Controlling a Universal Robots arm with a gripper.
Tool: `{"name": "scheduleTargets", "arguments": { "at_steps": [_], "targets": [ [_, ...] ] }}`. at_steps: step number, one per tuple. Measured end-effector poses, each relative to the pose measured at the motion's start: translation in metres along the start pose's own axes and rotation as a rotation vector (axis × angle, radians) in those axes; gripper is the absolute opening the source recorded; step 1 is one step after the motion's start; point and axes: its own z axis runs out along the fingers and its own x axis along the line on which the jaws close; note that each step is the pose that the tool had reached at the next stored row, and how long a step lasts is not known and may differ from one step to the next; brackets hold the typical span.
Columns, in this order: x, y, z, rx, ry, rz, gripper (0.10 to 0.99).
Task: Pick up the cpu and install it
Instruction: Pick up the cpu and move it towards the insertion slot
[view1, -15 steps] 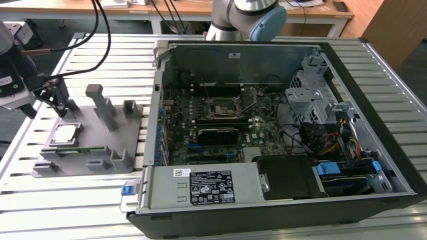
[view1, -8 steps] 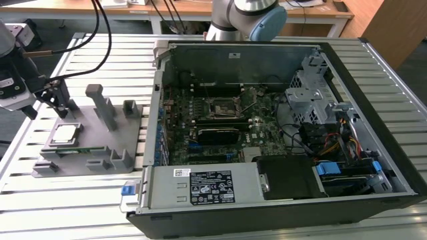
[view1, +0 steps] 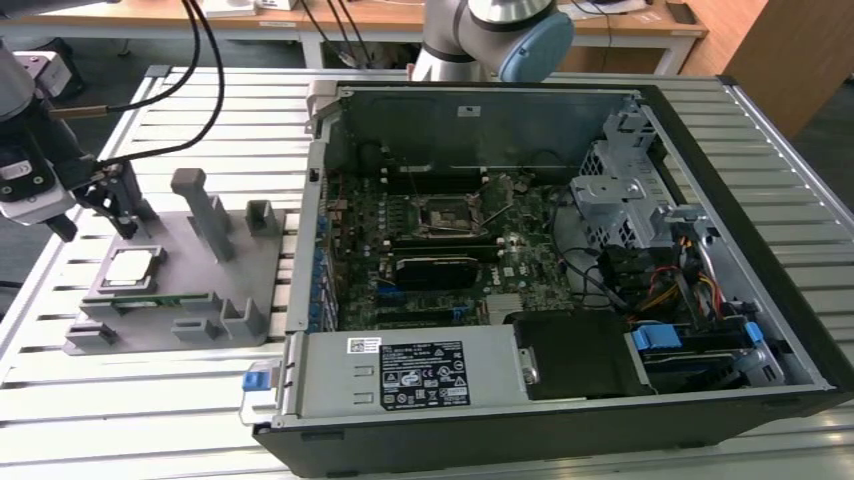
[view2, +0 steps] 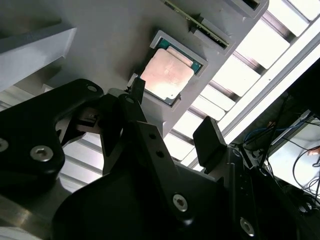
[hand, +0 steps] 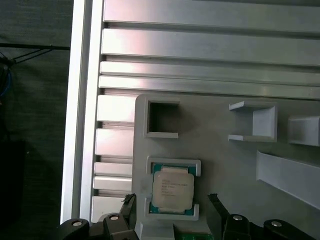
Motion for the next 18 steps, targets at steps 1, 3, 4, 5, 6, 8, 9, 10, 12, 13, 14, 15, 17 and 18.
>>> {"name": "scheduleTargets", "arguments": {
  "at_steps": [1, 3, 4, 5, 6, 8, 9, 10, 12, 13, 14, 15, 17, 18],
  "targets": [
    [0.0000, 0.0000, 0.0007, 0.000, 0.0001, 0.000, 0.663],
    [0.0000, 0.0000, 0.0022, 0.000, 0.0000, 0.000, 0.663],
    [0.0000, -0.0001, 0.0029, 0.000, 0.0000, 0.000, 0.663],
    [0.0000, -0.0001, 0.0038, 0.000, 0.0000, 0.000, 0.663],
    [0.0000, -0.0001, 0.0048, 0.000, 0.0000, 0.000, 0.663],
    [0.0003, -0.0004, 0.0069, -0.002, -0.0001, 0.000, 0.663],
    [0.0003, -0.0006, 0.0078, -0.004, -0.0004, 0.000, 0.663],
    [0.0004, -0.0006, 0.0087, -0.006, -0.0003, 0.000, 0.663],
    [0.0004, -0.0007, 0.0110, -0.007, -0.0004, 0.000, 0.663],
    [0.0003, -0.0008, 0.0121, -0.007, -0.0004, 0.000, 0.663],
    [0.0003, -0.0010, 0.0131, -0.007, -0.0004, 0.000, 0.663],
    [0.0003, -0.0012, 0.0140, -0.007, -0.0004, 0.000, 0.663],
    [0.0004, -0.0013, 0.0152, -0.007, -0.0004, 0.000, 0.663],
    [0.0004, -0.0014, 0.0157, -0.007, -0.0003, 0.000, 0.663]
  ]
}}
